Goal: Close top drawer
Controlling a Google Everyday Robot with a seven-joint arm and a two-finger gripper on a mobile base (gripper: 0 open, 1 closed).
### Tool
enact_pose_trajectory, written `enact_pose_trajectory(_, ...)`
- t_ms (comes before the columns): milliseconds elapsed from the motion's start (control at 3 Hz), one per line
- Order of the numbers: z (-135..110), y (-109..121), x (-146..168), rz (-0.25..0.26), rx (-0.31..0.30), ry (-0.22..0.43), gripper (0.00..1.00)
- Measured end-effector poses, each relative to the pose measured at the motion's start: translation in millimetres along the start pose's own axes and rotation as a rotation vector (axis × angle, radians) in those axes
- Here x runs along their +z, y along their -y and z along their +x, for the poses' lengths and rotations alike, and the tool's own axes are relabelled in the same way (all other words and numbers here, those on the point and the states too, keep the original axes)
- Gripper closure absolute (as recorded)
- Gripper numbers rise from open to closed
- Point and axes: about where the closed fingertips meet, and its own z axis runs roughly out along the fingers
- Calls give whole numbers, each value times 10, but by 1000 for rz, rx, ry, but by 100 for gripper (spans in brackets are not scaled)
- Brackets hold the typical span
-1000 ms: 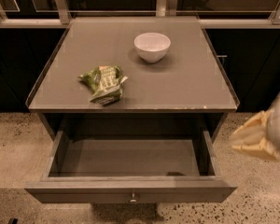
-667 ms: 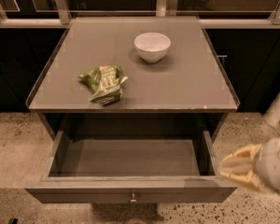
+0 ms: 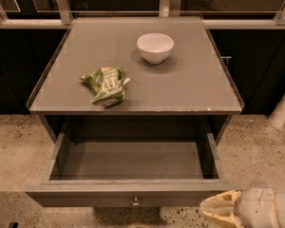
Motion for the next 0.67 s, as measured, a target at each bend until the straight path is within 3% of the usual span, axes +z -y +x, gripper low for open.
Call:
enact_pose_trajectory(333, 209, 26, 345, -44, 47, 61, 100)
enact_pose_trajectory(667, 325, 211, 721, -25, 68, 70, 100)
